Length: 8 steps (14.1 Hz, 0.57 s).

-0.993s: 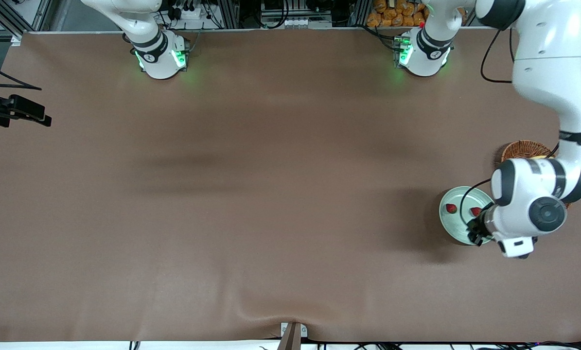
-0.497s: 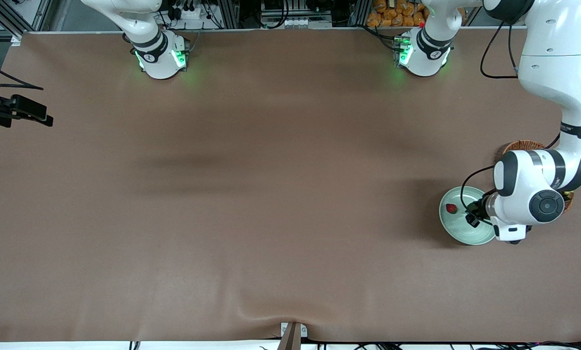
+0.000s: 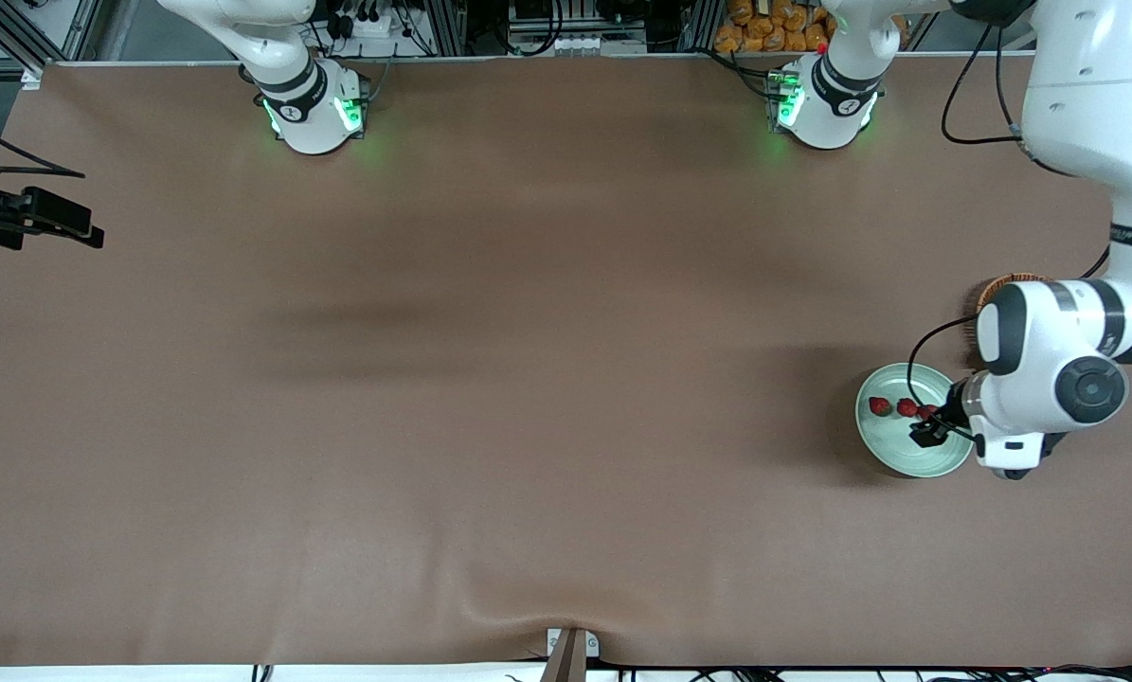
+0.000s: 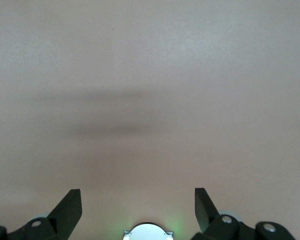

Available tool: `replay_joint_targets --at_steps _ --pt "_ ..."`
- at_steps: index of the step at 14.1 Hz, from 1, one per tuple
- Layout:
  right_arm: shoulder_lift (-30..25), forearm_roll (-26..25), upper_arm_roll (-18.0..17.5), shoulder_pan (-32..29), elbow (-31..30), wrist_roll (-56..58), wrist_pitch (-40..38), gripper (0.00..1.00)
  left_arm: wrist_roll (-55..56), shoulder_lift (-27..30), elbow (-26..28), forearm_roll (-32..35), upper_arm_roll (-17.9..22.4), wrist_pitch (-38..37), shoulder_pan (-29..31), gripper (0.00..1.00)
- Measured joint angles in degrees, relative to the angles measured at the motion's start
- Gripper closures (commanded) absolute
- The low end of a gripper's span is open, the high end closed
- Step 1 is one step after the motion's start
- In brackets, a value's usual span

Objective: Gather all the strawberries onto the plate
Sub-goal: 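Lower the strawberry onto the plate and open the left gripper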

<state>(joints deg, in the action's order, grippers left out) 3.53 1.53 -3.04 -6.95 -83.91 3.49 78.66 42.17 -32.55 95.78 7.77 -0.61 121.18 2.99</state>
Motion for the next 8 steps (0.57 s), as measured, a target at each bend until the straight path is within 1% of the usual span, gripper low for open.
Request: replay_joint_targets --at_steps 3,5,8 --pt "0.19 0.00 0.06 -0.01 0.00 0.00 0.09 0.00 -5.19 4.00 -0.04 0.00 -0.34 -0.05 0.02 0.00" --pt "0.27 0.00 0.17 -0.02 0.00 0.00 0.14 0.00 -8.25 6.97 -0.05 0.00 -1.81 -0.63 0.14 0.00" --pt "0.31 0.00 0.13 -0.02 0.00 0.00 0.16 0.00 -12.96 12.31 -0.13 0.00 -5.75 -7.40 0.08 0.00"
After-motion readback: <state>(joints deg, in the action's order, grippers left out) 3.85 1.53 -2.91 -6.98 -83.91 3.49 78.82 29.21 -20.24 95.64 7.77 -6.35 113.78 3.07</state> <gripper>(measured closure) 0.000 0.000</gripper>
